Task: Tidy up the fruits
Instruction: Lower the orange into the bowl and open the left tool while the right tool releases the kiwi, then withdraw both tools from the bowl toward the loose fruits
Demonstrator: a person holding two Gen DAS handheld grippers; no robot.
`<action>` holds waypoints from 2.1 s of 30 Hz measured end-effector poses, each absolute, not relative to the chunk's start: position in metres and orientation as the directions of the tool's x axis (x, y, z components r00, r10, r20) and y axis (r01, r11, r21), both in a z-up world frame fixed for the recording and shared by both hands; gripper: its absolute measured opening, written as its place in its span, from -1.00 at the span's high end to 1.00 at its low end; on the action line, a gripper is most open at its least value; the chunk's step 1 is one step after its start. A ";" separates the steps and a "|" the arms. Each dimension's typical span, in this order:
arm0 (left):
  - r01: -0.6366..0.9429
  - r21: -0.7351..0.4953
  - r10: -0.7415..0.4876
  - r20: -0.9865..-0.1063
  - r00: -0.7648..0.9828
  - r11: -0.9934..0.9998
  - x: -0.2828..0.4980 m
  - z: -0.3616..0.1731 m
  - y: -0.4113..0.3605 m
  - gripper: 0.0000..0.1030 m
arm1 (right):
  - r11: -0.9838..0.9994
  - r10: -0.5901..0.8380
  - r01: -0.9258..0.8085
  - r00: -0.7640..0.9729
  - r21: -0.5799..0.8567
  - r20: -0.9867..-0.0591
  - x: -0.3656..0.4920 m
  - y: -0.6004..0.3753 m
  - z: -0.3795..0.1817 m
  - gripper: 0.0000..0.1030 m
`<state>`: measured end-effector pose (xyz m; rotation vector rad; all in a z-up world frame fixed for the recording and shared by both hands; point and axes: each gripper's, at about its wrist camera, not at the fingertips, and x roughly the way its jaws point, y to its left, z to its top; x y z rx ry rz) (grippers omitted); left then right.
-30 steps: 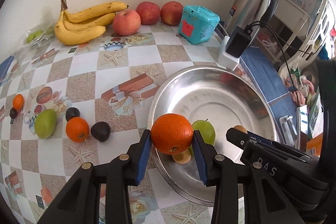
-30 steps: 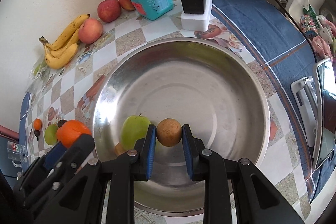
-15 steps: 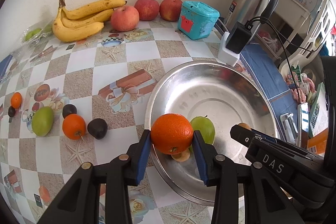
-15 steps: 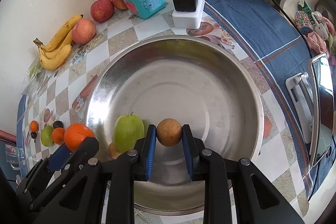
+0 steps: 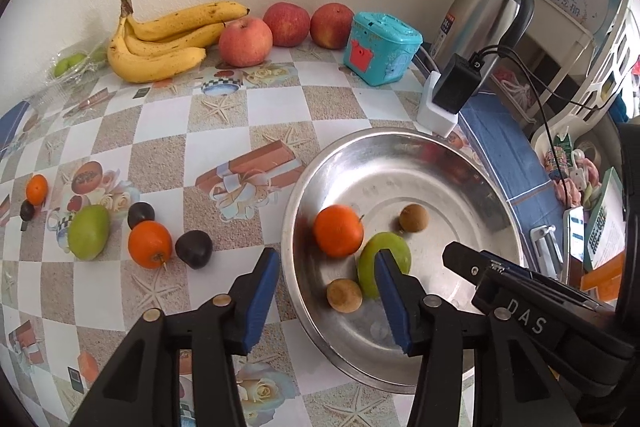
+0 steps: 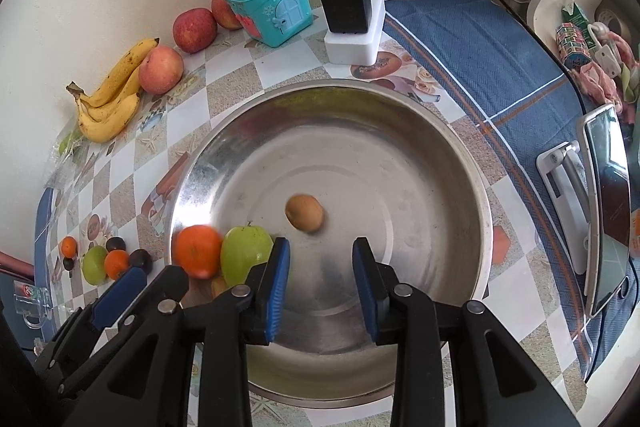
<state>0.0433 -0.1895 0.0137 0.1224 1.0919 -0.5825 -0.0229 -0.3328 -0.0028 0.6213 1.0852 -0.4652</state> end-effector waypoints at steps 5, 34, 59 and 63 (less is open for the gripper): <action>0.463 -0.191 -0.368 -0.869 0.330 0.866 0.049 0.013 -0.182 -0.04 | 0.747 -0.049 0.623 0.398 0.231 -0.916 -0.022 -0.332 -0.003 0.35; -0.087 -0.148 -0.112 -0.939 0.325 0.985 0.097 0.005 -0.045 -0.17 | 0.850 -0.037 0.483 0.449 0.207 -0.893 -0.001 -0.269 0.023 0.36; -0.083 -0.119 -0.071 -0.897 0.437 0.989 0.103 0.013 -0.020 -1.00 | 0.864 -0.033 0.441 0.530 0.242 -0.847 0.008 -0.255 0.020 -0.88; -0.070 -0.119 -0.074 -0.886 0.458 0.990 0.107 0.015 -0.013 -1.00 | 0.866 -0.028 0.429 0.553 0.255 -0.833 0.010 -0.251 0.022 -0.88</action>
